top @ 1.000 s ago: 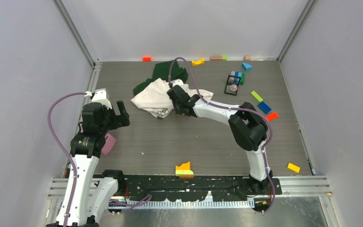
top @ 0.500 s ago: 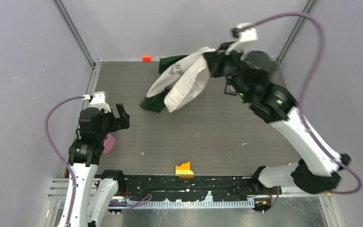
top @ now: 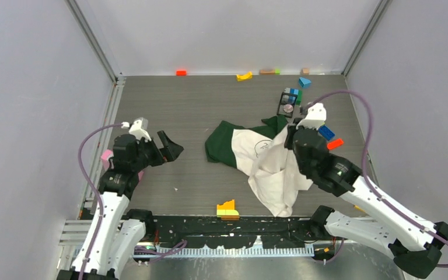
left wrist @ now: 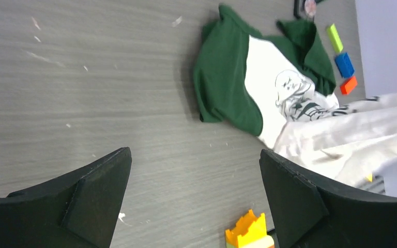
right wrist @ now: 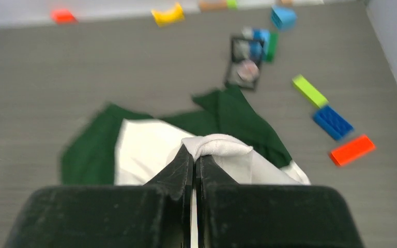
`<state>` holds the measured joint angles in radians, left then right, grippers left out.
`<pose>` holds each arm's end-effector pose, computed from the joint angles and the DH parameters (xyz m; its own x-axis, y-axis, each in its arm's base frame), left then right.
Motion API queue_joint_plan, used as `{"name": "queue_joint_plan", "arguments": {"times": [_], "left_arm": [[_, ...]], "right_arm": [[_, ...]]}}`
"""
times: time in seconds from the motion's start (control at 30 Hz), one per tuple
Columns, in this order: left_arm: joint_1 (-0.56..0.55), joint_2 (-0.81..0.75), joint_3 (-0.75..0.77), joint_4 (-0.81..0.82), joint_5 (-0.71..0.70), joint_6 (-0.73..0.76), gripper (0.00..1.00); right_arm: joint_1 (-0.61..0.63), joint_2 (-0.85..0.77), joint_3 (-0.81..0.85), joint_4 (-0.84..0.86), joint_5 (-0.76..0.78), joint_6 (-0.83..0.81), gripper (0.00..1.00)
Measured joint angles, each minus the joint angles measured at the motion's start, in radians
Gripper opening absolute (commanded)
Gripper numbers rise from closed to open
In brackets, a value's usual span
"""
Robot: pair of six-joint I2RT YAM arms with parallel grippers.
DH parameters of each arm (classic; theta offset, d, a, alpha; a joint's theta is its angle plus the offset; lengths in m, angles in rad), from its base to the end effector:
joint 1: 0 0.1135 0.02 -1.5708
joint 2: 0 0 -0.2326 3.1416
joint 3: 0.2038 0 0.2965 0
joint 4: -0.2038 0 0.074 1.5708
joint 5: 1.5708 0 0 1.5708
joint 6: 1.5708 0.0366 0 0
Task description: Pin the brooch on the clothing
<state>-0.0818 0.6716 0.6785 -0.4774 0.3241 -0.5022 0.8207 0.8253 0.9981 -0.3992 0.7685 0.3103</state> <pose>0.2230 -0.0300 0.2710 -0.5695 -0.4111 -0.7118 0.0984 0.8256 -0.5556 0.1793 0.1551 0.3709 -0.1653 0.1446 -0.9756 -0.0145 0.9887 0.1490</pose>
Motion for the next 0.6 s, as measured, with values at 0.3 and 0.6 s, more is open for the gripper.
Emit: {"name": "queue_joint_plan", "arguments": {"times": [0.3, 0.6], "left_arm": [[-0.313, 0.213, -0.084, 0.143, -0.121, -0.101, 0.98], [-0.383, 0.592, -0.048, 0.384, -0.176, -0.183, 0.98]], "right_arm": [[0.001, -0.150, -0.288, -0.143, 0.137, 0.221, 0.01], [0.001, -0.300, -0.396, -0.188, 0.150, 0.375, 0.01]]}}
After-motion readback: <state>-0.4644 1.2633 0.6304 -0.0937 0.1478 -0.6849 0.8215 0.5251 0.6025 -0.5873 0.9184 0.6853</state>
